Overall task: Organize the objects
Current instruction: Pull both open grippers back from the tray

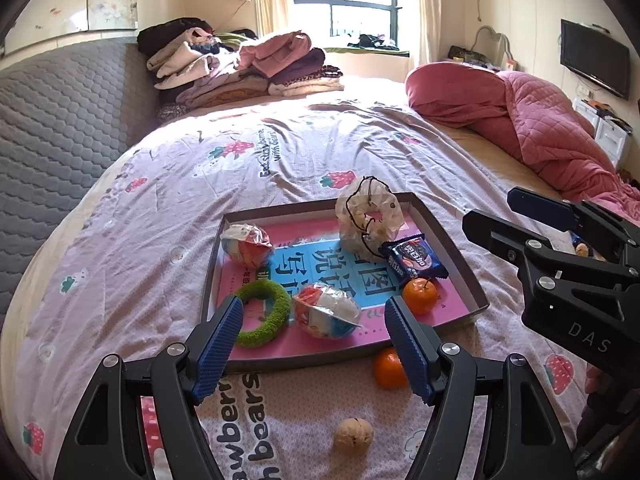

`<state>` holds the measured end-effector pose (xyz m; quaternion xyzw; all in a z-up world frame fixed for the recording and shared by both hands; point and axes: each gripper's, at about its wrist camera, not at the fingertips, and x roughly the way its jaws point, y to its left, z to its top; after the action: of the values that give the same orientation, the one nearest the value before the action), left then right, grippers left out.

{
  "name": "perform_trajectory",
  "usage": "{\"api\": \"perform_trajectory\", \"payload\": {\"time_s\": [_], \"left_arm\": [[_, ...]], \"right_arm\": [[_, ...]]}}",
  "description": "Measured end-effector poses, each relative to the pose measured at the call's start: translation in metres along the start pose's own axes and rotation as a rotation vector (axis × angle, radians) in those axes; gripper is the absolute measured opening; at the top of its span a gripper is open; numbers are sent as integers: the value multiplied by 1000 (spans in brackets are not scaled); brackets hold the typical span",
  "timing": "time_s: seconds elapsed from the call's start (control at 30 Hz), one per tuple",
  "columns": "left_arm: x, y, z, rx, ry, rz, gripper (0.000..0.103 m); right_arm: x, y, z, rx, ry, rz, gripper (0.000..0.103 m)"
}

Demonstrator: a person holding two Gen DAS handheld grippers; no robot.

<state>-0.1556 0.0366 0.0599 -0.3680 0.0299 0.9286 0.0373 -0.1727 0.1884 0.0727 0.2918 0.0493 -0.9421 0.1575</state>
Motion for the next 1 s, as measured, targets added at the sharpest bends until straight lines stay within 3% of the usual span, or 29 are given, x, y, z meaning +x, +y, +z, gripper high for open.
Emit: {"api": "perform_trajectory", "payload": {"time_s": [0.47, 1.0], "left_arm": [[-34, 2, -13, -14, -40, -11, 75], [-56, 5, -39, -27, -50, -12, 75]], "right_arm": [[-46, -10, 0, 54, -81, 13, 57], [-72, 1, -18, 61, -113, 54, 57]]}}
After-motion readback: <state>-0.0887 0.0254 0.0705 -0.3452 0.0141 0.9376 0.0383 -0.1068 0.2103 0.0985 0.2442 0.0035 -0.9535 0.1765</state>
